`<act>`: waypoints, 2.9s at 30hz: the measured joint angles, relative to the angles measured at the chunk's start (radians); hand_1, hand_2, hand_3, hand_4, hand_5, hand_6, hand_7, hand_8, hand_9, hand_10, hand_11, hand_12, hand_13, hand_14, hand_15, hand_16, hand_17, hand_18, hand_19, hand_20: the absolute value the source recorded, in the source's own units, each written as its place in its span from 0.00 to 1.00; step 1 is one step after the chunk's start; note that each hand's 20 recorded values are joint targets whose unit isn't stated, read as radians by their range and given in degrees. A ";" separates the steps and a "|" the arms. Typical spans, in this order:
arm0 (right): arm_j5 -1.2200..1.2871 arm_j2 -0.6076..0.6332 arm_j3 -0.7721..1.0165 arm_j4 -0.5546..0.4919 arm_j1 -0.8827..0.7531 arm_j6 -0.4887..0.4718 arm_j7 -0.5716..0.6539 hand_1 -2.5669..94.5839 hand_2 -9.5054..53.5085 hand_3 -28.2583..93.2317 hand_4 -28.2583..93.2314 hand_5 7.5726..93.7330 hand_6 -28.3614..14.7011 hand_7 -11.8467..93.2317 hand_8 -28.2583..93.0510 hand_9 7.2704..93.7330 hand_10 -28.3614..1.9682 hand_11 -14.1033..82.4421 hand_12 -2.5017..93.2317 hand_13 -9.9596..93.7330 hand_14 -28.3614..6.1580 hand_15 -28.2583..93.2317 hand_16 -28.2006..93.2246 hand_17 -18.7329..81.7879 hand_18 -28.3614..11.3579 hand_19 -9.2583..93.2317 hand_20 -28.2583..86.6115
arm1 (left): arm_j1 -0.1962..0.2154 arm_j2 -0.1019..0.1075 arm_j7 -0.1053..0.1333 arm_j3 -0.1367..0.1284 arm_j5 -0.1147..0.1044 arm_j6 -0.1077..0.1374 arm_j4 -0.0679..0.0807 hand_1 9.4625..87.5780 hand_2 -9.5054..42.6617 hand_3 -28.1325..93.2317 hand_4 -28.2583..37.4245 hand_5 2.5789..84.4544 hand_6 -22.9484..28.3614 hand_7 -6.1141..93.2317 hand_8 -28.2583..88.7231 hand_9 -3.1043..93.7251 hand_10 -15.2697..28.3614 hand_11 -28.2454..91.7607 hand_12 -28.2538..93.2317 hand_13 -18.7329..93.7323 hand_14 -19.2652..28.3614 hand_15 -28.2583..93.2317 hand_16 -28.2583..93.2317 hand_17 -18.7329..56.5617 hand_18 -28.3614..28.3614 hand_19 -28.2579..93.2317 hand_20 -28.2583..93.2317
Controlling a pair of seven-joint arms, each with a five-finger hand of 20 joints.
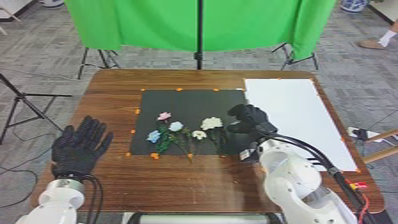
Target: Arrange flowers
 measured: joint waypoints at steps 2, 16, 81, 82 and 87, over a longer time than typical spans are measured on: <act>-0.003 -0.002 -0.003 0.004 0.001 0.000 -0.002 0.49 0.00 0.87 0.01 0.53 0.55 0.27 0.14 0.58 0.40 0.30 0.19 0.67 0.45 0.62 0.39 0.49 0.20 0.83 0.49 | -0.002 0.000 -0.003 0.000 0.000 0.000 0.000 0.27 0.54 0.84 0.00 0.56 0.61 0.26 0.15 0.46 0.69 0.45 0.34 0.44 0.71 0.61 0.18 0.19 0.75 0.53 0.39; -0.022 -0.049 0.001 0.100 0.010 0.026 -0.004 0.38 0.00 0.86 0.00 0.25 0.46 0.21 0.15 0.40 0.31 0.28 0.16 0.60 0.35 0.59 0.35 0.45 0.17 0.78 0.41 | -0.004 0.001 -0.006 0.002 0.002 0.000 0.001 0.27 0.54 0.84 0.00 0.56 0.61 0.25 0.15 0.46 0.69 0.45 0.34 0.45 0.72 0.61 0.18 0.19 0.75 0.52 0.39; 1.257 -0.222 0.499 -0.115 -0.116 -0.045 -0.375 0.13 0.30 0.89 0.01 0.35 0.40 0.16 0.15 0.30 0.46 0.19 0.10 0.34 0.56 0.27 0.29 0.37 0.52 0.19 0.34 | -0.123 0.053 0.097 -0.180 0.284 -0.280 0.107 0.15 0.60 0.74 0.00 0.36 0.55 0.12 0.17 0.30 0.58 0.29 0.29 0.32 0.53 0.29 0.18 0.24 0.65 0.35 0.32; 1.259 -0.222 0.498 -0.115 -0.118 -0.043 -0.384 0.13 0.30 0.89 0.01 0.35 0.40 0.16 0.15 0.30 0.46 0.19 0.10 0.34 0.56 0.27 0.29 0.37 0.53 0.19 0.34 | -0.122 0.053 0.101 -0.180 0.282 -0.280 0.101 0.16 0.60 0.75 0.00 0.38 0.56 0.12 0.16 0.31 0.57 0.29 0.29 0.33 0.53 0.29 0.18 0.24 0.65 0.35 0.32; 1.261 -0.222 0.495 -0.116 -0.129 -0.042 -0.404 0.14 0.30 0.89 0.00 0.35 0.41 0.17 0.15 0.31 0.45 0.20 0.10 0.35 0.56 0.28 0.28 0.37 0.53 0.19 0.35 | -0.103 0.055 0.170 -0.164 0.287 -0.250 0.073 0.16 0.61 0.76 0.00 0.43 0.58 0.13 0.16 0.35 0.58 0.31 0.28 0.35 0.53 0.32 0.17 0.26 0.64 0.34 0.32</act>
